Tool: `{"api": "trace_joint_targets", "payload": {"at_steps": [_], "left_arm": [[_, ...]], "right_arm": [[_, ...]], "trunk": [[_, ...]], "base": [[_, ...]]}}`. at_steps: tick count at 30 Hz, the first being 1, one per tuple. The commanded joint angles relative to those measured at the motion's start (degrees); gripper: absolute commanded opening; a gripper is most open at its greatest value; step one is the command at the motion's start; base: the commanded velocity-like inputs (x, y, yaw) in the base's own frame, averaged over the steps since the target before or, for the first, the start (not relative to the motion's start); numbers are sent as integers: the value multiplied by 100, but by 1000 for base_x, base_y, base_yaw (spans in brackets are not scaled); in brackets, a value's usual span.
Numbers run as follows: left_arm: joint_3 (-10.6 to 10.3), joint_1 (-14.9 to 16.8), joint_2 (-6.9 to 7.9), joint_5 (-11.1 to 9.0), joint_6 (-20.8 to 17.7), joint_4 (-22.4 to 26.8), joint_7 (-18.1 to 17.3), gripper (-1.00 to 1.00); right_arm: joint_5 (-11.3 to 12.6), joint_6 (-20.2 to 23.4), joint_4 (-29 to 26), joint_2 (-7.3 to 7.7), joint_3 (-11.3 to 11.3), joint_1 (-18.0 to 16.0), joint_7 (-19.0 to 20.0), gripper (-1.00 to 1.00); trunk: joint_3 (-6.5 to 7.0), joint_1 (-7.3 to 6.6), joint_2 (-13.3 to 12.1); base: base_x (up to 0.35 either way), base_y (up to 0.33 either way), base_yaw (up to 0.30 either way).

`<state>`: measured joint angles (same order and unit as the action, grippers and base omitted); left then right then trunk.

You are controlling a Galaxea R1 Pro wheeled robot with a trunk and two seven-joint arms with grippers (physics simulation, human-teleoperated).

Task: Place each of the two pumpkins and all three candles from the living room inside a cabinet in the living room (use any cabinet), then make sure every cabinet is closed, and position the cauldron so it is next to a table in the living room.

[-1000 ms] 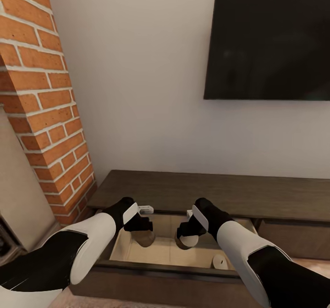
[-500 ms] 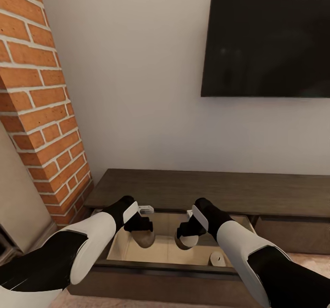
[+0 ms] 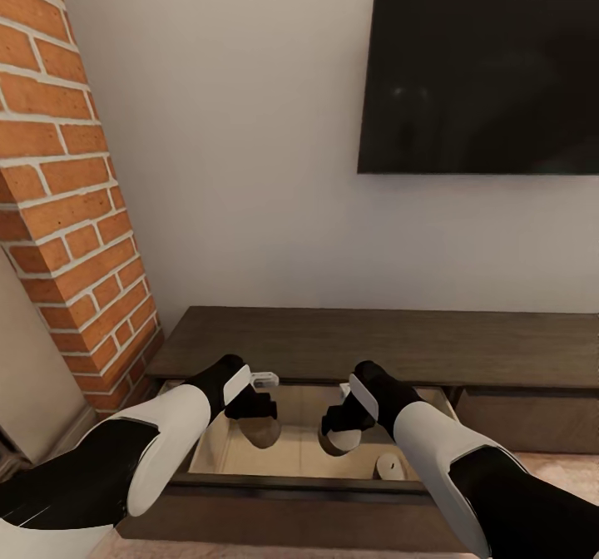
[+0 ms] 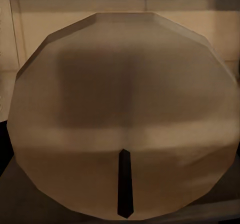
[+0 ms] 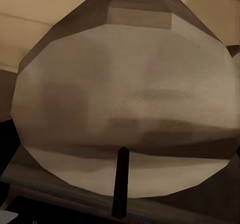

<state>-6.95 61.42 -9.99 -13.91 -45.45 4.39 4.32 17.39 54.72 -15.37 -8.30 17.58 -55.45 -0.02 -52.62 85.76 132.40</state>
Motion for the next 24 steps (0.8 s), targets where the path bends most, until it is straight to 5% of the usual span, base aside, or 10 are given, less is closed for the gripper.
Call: {"api": "trace_joint_targets", "payload": {"at_steps": [1, 19, 24], "left_arm": [[-35, 1, 0, -54, -26, 10, 40, -100], [-27, 1, 0, -51, -25, 0, 235, -100], [-26, 1, 0, -56, -25, 0, 236, -100]], "right_arm": [[50, 21, -7, 4, 43, -4, -15, -100], [53, 21, -5, 4, 52, -9, -8, -100], [53, 21, -3, 4, 52, -7, -14, -100]], "trunk": [[-24, 21, 43], [-347, 416, 764], [-373, 416, 764]], "base": [[0, 0, -2], [0, 0, 0], [0, 0, 37]]}}
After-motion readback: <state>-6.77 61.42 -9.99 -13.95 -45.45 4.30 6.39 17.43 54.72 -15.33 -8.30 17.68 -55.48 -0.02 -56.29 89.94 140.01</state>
